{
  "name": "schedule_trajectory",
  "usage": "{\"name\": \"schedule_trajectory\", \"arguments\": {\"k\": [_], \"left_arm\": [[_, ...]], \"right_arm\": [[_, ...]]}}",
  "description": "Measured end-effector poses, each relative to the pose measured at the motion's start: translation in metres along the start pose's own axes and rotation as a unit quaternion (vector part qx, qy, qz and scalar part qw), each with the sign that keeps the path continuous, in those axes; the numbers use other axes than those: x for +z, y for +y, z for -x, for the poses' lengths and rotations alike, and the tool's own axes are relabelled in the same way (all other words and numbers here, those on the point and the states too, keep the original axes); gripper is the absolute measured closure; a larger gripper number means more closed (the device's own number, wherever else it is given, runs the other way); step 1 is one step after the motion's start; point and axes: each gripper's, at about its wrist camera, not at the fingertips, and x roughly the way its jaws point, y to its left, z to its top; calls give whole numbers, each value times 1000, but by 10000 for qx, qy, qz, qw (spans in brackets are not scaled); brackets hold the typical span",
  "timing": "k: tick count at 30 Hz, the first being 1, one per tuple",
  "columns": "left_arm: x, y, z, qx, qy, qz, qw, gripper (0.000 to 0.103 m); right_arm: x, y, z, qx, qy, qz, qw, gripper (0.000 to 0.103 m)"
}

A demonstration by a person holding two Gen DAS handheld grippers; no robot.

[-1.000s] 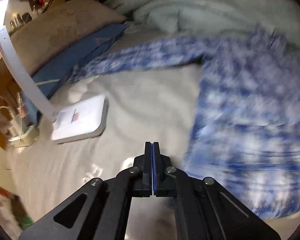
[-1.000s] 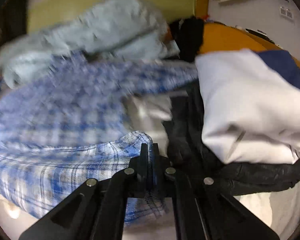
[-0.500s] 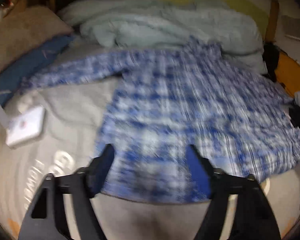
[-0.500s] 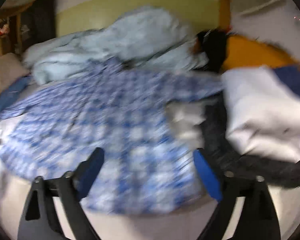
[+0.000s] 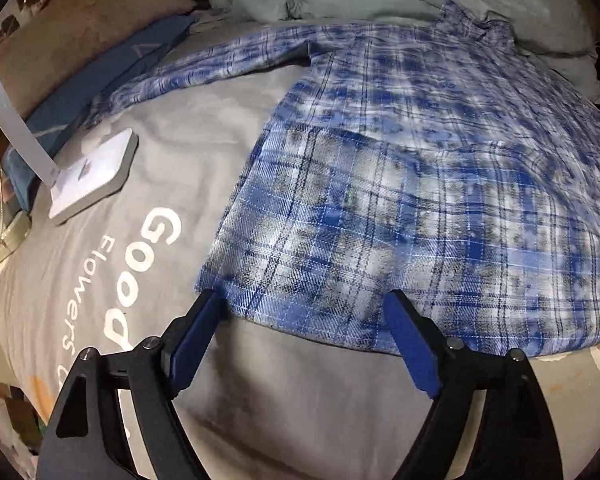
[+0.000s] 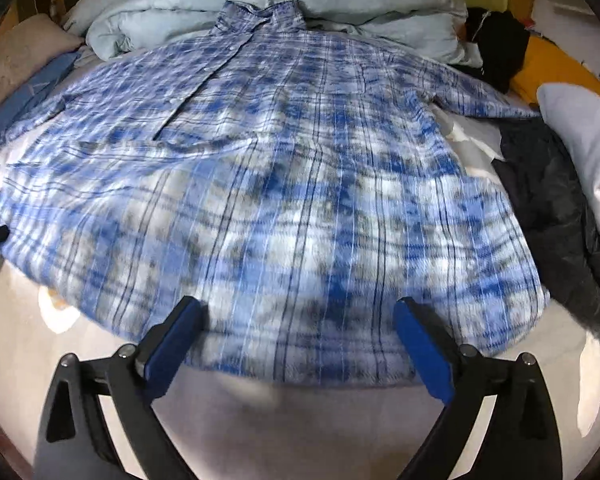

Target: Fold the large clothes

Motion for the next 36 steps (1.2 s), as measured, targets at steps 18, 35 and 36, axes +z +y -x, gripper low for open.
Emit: {"name": "schedule_trajectory", "arguments": {"k": [18, 35, 36], "left_arm": [[12, -169, 68, -2537, -228, -1152, 9601, 76], [-21, -162, 56, -1771, -529, -1363, 9733, 49], [-20, -157, 53, -1745, -414, -1308, 9751, 45]], "right_arm": [[12, -50, 22, -1054, 184, -647, 9921, 6], [6, -40, 13, -170, 655, -580, 9960, 6], [5, -43, 7, -191, 769, -690, 9945, 6]]}}
